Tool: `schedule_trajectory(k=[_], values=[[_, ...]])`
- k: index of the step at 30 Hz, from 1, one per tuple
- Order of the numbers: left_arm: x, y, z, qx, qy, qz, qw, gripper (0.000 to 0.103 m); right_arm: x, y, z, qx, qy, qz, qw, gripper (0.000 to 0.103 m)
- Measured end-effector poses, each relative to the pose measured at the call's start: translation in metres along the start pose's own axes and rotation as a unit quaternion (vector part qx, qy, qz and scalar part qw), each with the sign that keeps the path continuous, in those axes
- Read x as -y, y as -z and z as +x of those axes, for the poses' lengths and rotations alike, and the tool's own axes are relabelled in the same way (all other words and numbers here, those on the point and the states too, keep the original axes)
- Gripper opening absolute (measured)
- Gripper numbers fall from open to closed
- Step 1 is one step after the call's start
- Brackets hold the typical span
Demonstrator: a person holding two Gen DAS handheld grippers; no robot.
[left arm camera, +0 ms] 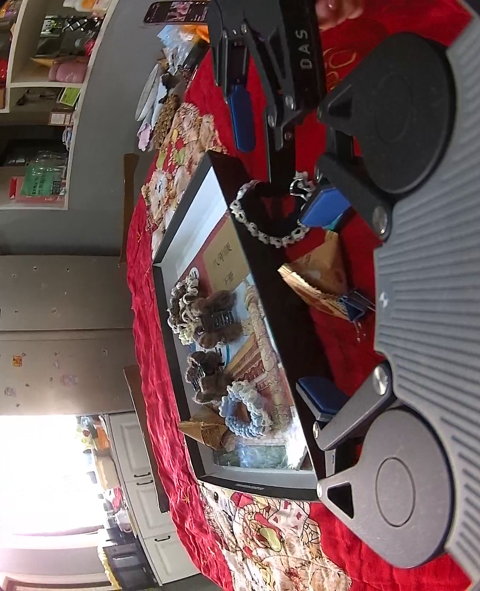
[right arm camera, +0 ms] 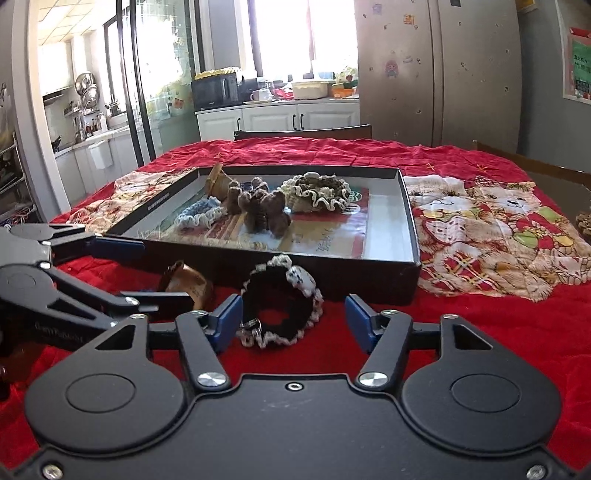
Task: Organize objects
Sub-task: 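Grasp the tan paper packet with the left tool while the right tool grasps the black lace-trimmed scrunchie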
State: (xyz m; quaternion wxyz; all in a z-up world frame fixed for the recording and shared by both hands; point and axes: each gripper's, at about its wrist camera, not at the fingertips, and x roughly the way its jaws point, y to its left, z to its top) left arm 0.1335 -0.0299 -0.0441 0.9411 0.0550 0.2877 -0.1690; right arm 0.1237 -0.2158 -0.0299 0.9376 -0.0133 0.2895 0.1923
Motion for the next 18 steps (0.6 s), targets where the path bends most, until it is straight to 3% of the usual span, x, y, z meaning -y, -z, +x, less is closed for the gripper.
schedule_trajectory(k=[5,11,15,18], values=[[0.006,-0.001,0.007,-0.004,-0.001,0.005,1.0000,0.090,-0.003,-0.002,0.015,-0.007,0.021,-0.003,1.000,0.049],[0.009,0.000,0.016,-0.017,0.006,-0.004,0.9998,0.082,0.002,0.000,0.028,-0.019,0.016,0.015,1.000,0.042],[0.006,0.000,0.019,-0.025,0.011,-0.023,0.9994,0.070,0.003,0.000,0.034,-0.022,0.017,0.026,0.999,0.037],[0.004,0.001,0.022,-0.031,0.013,-0.035,0.9988,0.057,0.005,0.000,0.038,-0.024,0.020,0.032,0.999,0.027]])
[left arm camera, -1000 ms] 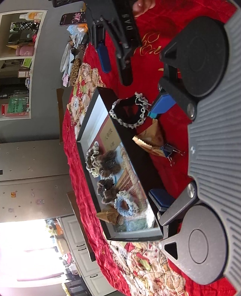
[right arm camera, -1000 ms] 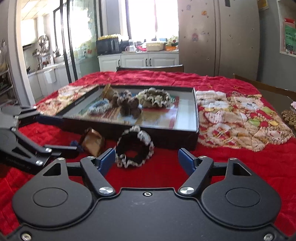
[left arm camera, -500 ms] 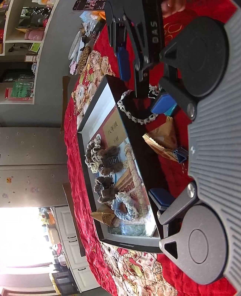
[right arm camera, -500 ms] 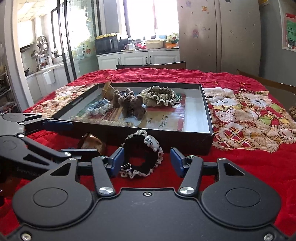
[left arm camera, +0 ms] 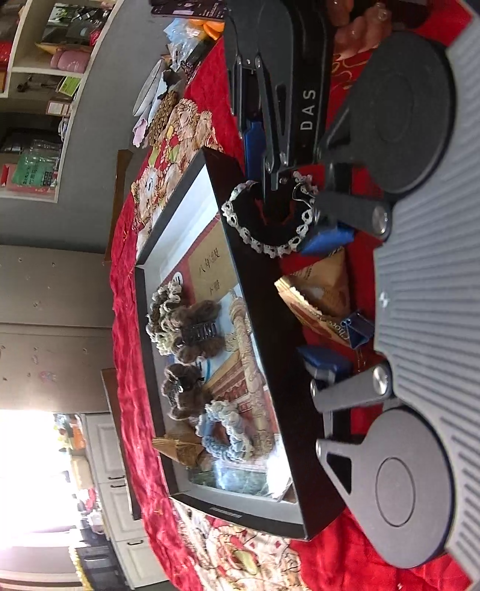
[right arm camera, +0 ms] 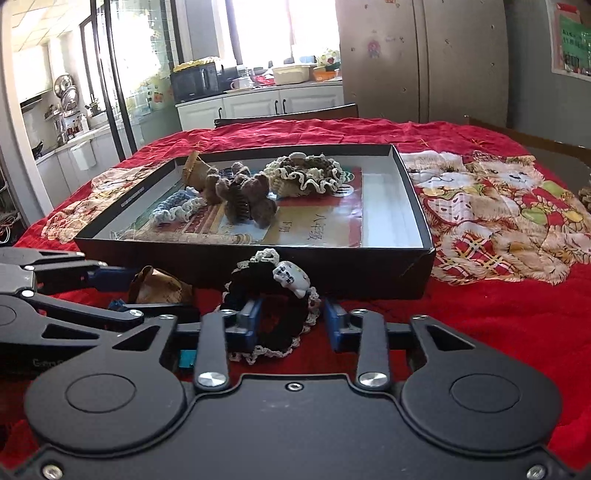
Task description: Organize objects
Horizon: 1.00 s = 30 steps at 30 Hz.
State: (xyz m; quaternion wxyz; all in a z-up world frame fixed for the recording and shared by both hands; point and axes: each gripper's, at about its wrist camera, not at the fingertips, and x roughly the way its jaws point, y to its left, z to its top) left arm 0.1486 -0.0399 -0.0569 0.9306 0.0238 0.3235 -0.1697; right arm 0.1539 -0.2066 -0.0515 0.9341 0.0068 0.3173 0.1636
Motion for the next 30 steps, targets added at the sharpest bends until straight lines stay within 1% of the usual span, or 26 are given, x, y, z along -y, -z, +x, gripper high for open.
schedule_trajectory(k=[1,7,18,30], values=[[-0.001,0.000,0.001,-0.003,0.002,-0.003,1.0000,0.051,-0.001,0.000,0.001,-0.001,0.003,0.000,1.000,0.024],[0.000,0.001,0.000,-0.002,-0.001,-0.002,1.0000,0.045,-0.002,0.002,0.001,0.002,0.002,-0.004,1.000,0.016],[-0.001,0.001,-0.003,0.004,0.004,-0.005,1.0000,0.042,-0.007,0.003,-0.004,0.017,0.002,-0.021,1.000,0.013],[0.001,-0.001,-0.014,0.021,0.011,-0.003,0.9997,0.041,-0.006,0.001,-0.020,0.041,0.003,-0.018,0.999,0.012]])
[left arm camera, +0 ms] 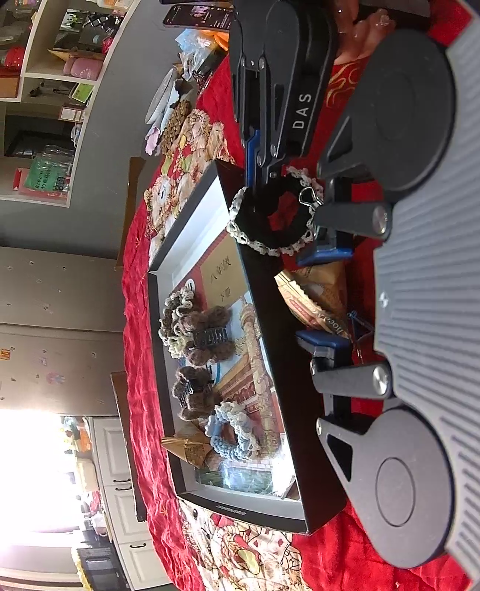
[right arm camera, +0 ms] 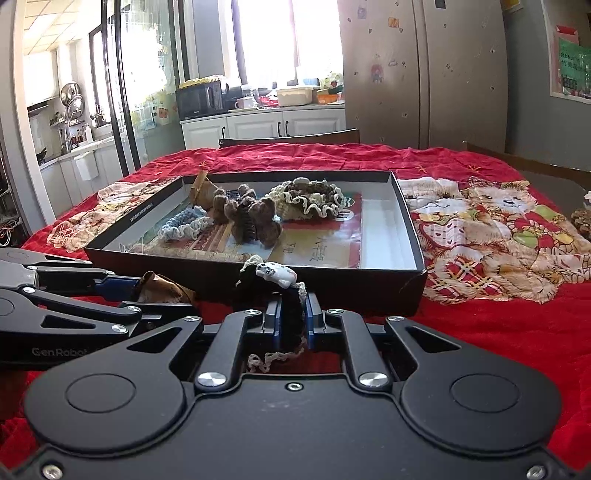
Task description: Organize objects
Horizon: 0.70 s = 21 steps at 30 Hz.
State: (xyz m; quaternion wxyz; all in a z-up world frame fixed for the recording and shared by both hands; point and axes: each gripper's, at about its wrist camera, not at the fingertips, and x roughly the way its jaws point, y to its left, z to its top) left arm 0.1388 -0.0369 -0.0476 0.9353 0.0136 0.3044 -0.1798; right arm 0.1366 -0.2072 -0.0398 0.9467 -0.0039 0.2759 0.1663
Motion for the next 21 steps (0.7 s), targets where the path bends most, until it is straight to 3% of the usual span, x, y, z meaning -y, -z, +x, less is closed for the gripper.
schedule_trajectory(k=[21], values=[[0.005,-0.009,-0.025,0.029,0.010,0.007,0.9995,0.041,-0.012,-0.021,-0.043,0.048,-0.013,-0.024,0.998,0.012]])
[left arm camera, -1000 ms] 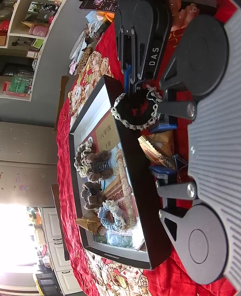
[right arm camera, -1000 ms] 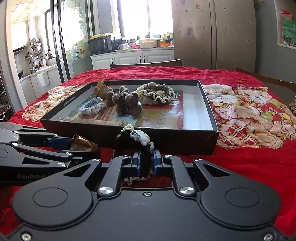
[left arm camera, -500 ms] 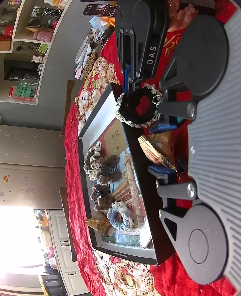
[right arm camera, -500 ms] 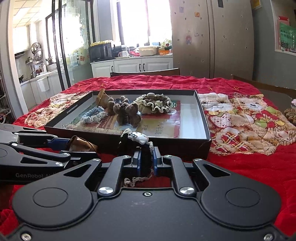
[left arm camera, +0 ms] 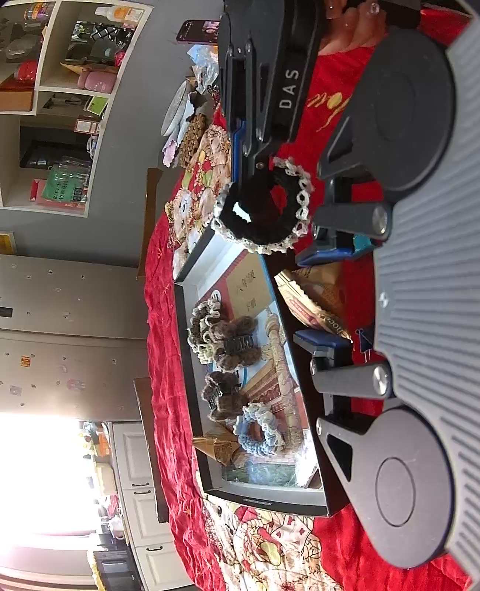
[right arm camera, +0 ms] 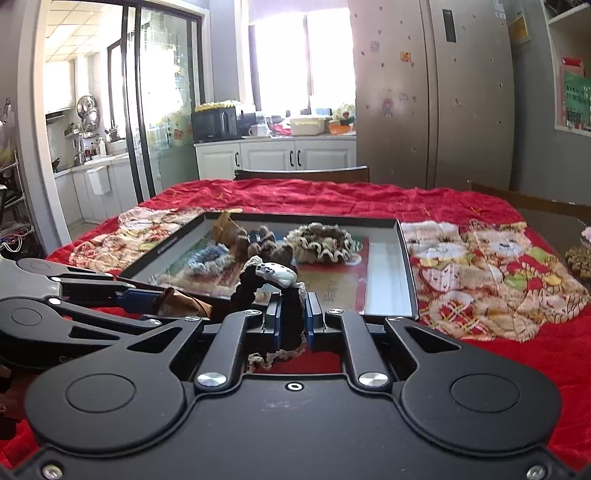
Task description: Organize objects
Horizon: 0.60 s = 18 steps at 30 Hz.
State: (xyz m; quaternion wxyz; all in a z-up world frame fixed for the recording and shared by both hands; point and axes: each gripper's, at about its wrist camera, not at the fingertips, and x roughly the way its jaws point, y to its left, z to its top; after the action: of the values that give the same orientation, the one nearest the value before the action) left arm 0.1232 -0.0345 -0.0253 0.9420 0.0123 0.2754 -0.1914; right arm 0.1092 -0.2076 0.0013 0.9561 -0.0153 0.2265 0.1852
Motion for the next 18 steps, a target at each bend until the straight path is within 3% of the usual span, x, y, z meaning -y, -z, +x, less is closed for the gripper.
schedule_trajectory(k=[18], values=[[-0.008,-0.023,-0.017,0.029,-0.007,-0.006,0.9995,0.041,0.001,-0.026,-0.015,0.024,0.001,-0.009,1.000,0.012]])
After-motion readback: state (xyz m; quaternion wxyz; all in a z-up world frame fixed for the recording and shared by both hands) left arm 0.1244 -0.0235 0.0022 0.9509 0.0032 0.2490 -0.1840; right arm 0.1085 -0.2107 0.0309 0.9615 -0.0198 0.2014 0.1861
